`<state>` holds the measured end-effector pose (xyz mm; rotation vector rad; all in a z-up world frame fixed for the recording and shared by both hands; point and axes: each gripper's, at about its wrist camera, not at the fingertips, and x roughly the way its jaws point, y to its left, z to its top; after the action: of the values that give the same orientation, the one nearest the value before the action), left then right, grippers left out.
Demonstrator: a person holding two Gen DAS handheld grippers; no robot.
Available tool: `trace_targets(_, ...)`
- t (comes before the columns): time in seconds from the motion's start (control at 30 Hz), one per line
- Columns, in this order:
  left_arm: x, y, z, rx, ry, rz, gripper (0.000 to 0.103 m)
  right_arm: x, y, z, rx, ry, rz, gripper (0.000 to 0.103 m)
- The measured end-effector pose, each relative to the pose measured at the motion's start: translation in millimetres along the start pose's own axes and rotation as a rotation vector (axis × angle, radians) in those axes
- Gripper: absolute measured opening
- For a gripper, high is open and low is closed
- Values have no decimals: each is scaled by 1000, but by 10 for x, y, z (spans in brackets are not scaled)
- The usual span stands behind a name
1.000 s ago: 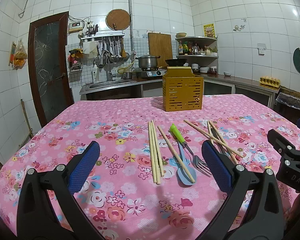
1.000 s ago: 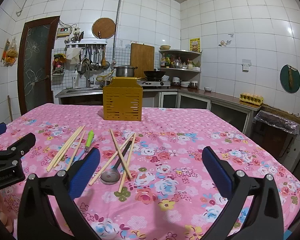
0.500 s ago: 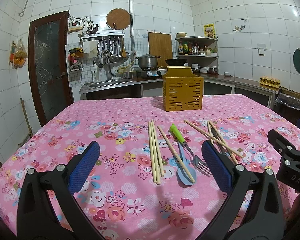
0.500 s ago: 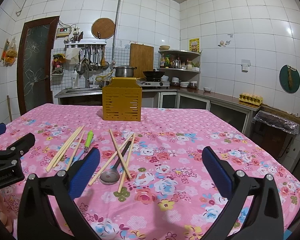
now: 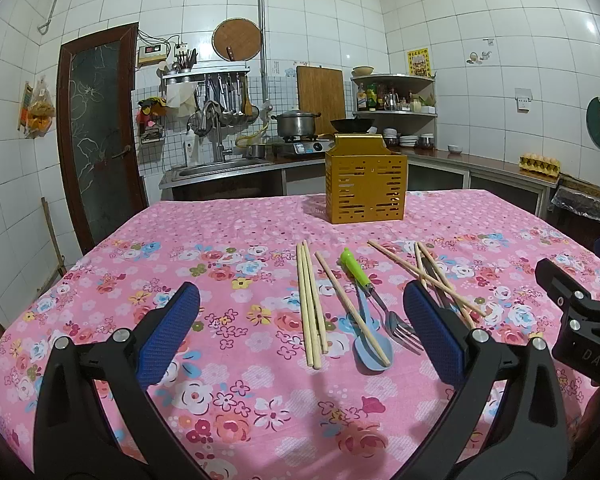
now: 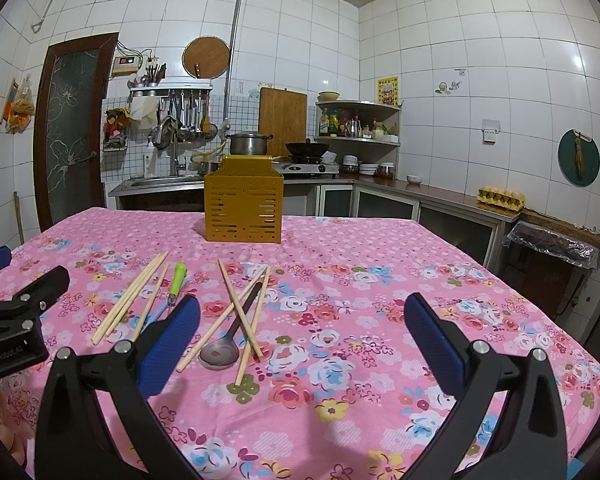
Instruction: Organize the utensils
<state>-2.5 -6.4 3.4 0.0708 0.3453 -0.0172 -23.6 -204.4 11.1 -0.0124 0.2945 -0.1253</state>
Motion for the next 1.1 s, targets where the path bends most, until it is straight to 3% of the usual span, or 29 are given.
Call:
trace_targets(0.47, -2, 5, 4, -7, 0, -6, 98, 19, -10, 9, 3, 2, 5, 99)
trace_targets(0.73, 71, 109, 124, -21, 36, -5, 98, 69, -123, 247, 35, 0, 39, 99)
trace_targets(0.83, 178, 176, 197, -47, 79, -24, 98, 176, -98, 323, 33, 19, 42, 99)
trace_targets(1.0, 275, 218, 392, -51, 69, 5, 98, 418, -50, 414, 4, 66, 39, 99)
trace_targets(1.1, 375, 194, 497, -30, 75, -28, 98, 590, -19, 482, -5, 96, 45, 99)
